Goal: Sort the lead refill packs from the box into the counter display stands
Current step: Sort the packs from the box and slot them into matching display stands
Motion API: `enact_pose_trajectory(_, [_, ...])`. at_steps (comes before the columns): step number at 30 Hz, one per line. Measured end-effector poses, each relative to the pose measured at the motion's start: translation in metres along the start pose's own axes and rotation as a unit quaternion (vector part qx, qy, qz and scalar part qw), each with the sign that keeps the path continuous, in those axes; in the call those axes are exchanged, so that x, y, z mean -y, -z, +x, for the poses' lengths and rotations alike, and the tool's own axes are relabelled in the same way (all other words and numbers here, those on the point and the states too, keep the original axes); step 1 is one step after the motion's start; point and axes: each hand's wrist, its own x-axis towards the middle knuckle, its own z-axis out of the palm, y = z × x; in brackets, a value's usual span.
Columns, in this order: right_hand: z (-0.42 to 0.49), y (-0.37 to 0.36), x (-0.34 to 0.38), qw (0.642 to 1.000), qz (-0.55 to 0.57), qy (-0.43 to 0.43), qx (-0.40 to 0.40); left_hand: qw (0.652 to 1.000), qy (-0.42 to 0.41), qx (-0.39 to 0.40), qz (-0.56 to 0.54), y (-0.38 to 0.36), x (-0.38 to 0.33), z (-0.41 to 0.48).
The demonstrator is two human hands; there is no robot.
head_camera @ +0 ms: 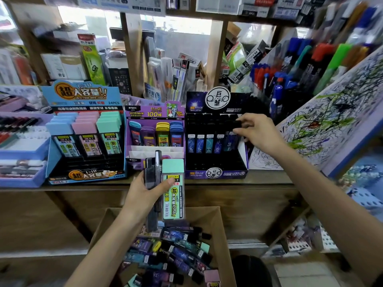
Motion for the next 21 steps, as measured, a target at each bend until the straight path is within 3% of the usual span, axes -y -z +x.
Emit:
enact_pose_trajectory(6, [0.002,-0.001,-0.002,0.999,0.01,-0.013,0.049,1.0,0.0,0.005,0.001,-0.001,0.002,0.0])
enact_pose_trajectory(18, [0.008,-0.024,-0.008,0.995,-0.013,-0.101,-0.021,1.0,0.003,0.01,-0.01,-0.007,0.007,0.002])
enact_pose_trajectory(21, [0.005,-0.021,-0.005,0.99,-0.066,-0.123,-0.005,1.0,-0.002,0.012,-0.017,-0.006,0.007,0.001])
